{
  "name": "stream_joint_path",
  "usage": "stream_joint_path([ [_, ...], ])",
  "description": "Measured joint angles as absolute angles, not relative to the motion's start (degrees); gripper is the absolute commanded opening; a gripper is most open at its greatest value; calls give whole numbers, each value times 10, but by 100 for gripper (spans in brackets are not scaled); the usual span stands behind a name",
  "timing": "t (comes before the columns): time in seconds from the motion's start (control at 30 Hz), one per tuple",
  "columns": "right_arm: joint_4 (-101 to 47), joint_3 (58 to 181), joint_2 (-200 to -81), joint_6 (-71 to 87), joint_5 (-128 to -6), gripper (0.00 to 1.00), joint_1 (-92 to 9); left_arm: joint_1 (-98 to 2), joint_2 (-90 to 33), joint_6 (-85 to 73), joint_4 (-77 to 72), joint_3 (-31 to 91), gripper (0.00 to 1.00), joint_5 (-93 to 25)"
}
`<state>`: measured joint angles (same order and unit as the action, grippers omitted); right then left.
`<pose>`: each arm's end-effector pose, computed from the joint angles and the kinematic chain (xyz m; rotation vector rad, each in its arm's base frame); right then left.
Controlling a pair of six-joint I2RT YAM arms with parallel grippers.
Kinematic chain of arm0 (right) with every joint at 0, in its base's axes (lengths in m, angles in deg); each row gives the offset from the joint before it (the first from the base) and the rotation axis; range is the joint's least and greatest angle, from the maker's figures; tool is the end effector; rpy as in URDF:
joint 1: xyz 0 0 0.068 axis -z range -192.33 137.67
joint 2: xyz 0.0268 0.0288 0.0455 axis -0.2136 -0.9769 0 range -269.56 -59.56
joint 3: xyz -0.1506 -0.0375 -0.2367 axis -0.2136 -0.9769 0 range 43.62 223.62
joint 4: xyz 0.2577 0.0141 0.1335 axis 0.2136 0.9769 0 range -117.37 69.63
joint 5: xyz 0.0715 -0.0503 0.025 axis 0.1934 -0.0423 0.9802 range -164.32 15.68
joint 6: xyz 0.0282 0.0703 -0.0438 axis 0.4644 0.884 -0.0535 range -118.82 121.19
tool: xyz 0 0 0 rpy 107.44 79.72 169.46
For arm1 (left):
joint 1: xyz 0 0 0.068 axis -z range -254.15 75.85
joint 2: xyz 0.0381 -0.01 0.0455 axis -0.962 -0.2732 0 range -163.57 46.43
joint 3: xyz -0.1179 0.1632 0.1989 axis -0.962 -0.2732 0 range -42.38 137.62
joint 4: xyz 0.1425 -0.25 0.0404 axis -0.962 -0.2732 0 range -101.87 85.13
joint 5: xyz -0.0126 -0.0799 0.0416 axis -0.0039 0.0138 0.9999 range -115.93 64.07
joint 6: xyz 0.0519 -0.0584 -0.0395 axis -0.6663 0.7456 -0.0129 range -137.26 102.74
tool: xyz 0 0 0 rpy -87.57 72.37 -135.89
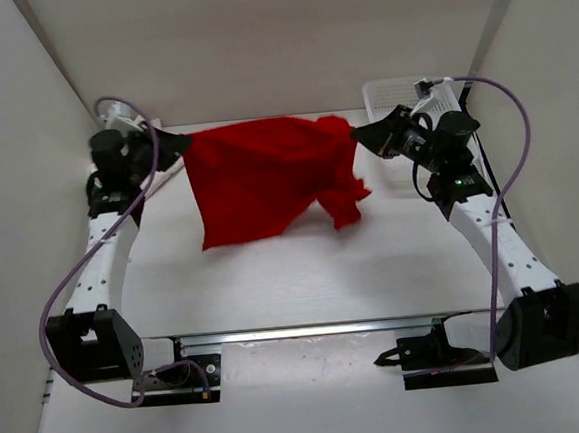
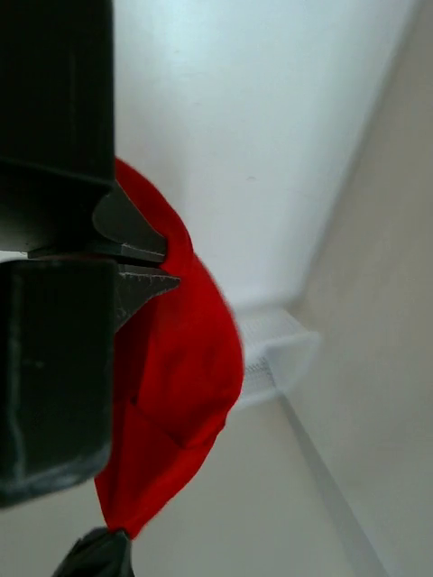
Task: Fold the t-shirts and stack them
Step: Flatten out the tshirt
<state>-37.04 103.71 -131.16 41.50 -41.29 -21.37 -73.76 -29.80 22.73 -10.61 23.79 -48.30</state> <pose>0.3436 0.0975 0.3734 -0.0116 1.7172 1.1121 0.3769 -0.0321 0.3514 -0.3745 1.8746 -0.8441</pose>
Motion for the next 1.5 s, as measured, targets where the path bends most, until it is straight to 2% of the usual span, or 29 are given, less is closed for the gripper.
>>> stream_joint_path([
  [0.07,-382,1046,-1273,418,-402,0,-207,-797,-270,251,-70,243,4,-540],
  [0.13,-392,1016,-1231,427,-390,0,-200,-845,-230,269,-36,204,12,-572],
  [0.2,-394,964,-1185,431,-382,1,-200,-875,-185,280,-8,140,30,-587],
  [0.33,-381,847,-1137,435,-374,0,-187,-885,-134,299,39,-34,42,-605],
  [0.37,-379,819,-1139,438,-372,0,-175,-888,-141,301,39,-70,45,-606],
  [0.43,-367,789,-1163,439,-375,0,-157,-901,-177,302,29,-114,43,-604],
  [0.53,-353,792,-1243,432,-394,0,-154,-912,-247,293,2,-124,43,-588],
  [0.7,-345,832,-1352,416,-412,0,-174,-877,-257,250,-53,-95,54,-519],
  [0.8,-348,826,-1358,414,-425,0,-177,-828,-218,217,-81,-81,77,-443],
  [0.83,-353,821,-1356,414,-429,0,-176,-795,-199,207,-91,-81,97,-411],
  [0.87,-358,814,-1355,414,-434,0,-175,-758,-180,199,-96,-86,99,-383],
  [1.0,-360,791,-1350,411,-450,0,-171,-624,-106,208,-81,-165,99,-330],
  [1.03,-359,787,-1349,408,-454,0,-171,-620,-97,213,-80,-193,93,-330],
  [1.1,-359,782,-1344,404,-462,0,-170,-628,-91,225,-86,-243,56,-324],
  [1.13,-359,781,-1342,403,-463,0,-170,-631,-88,231,-97,-260,46,-318],
  [1.23,-369,776,-1340,402,-463,0,-165,-630,-62,234,-111,-293,45,-303],
  [1.3,-375,771,-1340,403,-462,0,-164,-626,-56,239,-106,-298,40,-298],
  [1.5,-389,759,-1340,407,-461,0,-171,-586,-65,268,-76,-309,40,-271],
])
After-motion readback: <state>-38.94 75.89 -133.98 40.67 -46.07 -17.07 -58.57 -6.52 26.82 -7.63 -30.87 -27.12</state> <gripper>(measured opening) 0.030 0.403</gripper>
